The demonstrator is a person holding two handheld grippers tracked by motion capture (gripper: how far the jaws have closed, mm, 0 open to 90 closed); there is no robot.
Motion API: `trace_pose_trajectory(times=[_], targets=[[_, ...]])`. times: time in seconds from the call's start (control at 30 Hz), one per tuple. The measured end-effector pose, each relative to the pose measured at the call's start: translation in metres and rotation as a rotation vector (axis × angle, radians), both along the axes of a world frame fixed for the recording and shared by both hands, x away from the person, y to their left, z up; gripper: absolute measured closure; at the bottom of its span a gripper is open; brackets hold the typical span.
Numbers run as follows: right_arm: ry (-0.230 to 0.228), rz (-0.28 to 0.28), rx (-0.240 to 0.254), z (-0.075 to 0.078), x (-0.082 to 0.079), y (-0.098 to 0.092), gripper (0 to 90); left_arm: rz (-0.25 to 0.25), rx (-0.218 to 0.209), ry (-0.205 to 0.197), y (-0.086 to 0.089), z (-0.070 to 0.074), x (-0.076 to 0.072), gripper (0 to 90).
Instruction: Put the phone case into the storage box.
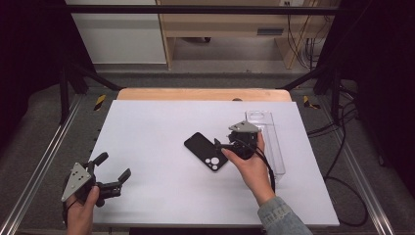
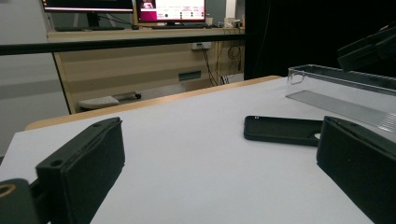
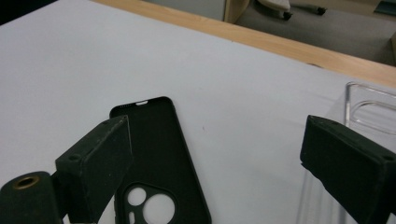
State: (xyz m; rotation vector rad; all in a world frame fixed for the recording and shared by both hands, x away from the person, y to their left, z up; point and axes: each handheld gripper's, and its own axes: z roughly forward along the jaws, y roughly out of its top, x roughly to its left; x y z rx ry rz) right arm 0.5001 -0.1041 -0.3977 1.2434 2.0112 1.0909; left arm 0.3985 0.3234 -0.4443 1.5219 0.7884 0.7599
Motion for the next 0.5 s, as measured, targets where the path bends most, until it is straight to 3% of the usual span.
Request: trace_pose_trajectory(times=[0.17, 0.2, 0.3, 0.33, 0.37, 0.5], targets=[[0.052, 0.030, -0.016, -0.010, 0.004, 0.011, 18.0, -0.003, 0.002, -0.001, -0.001, 0.000, 0.000, 1.2], [0.072, 0.054, -0.020, -0.014, 0.004, 0.015, 29.2, -0.003, 0.002, -0.001, -0.001, 0.000, 0.000, 1.2], [0.095, 0.089, -0.015, -0.021, 0.003, 0.022, 45.7, -0.004, 0.002, -0.001, -0.001, 0.000, 0.000, 1.2], [0.095, 0.089, -0.015, -0.021, 0.003, 0.022, 45.7, -0.004, 0.002, -0.001, -0.001, 0.000, 0.000, 1.2], [0.116, 0.106, -0.013, -0.026, 0.001, 0.025, 54.3, -0.004, 0.003, -0.001, -0.001, 0.000, 0.000, 1.2], [0.161, 0.126, -0.051, -0.039, -0.003, 0.033, 74.2, -0.006, 0.004, 0.001, -0.001, 0.000, 0.000, 1.2]])
